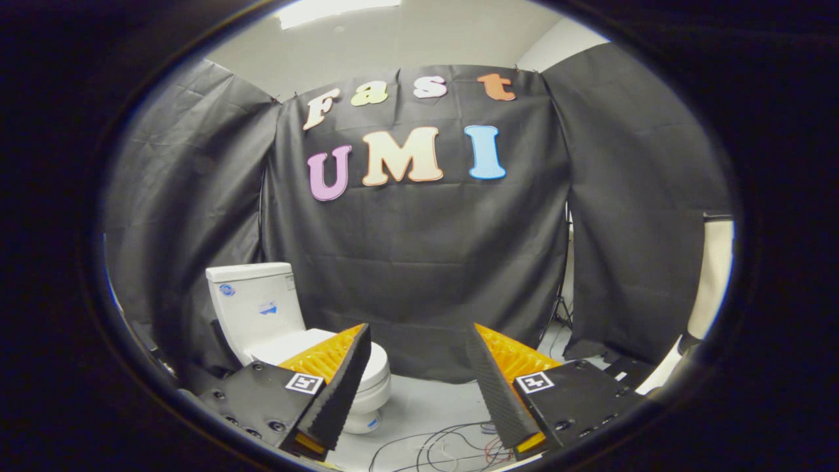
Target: Open the toilet lid.
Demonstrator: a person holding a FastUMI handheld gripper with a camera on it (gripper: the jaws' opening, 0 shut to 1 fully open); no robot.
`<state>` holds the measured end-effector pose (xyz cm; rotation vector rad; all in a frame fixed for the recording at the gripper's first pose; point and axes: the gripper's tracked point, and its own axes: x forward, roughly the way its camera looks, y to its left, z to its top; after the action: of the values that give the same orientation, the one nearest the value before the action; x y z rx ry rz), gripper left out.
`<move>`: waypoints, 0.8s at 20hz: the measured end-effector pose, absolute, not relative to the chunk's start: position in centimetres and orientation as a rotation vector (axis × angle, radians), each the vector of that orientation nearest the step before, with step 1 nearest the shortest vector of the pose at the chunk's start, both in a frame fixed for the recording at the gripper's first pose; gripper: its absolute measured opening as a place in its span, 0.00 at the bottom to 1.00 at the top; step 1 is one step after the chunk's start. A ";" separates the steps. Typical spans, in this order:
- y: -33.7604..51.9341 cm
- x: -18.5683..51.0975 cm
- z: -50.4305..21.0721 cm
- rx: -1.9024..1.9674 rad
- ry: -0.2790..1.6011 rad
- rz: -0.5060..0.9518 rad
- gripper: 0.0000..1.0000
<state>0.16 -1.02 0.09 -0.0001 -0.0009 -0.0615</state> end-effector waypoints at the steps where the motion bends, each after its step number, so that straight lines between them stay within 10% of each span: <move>1: -1.0 0.3 0.1 0.000 -0.001 -0.071 0.90; 16: 9.3 11.7 0.7 0.372 -0.224 -0.213 0.86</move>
<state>11.72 9.29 0.73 0.3715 -0.2245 -0.2128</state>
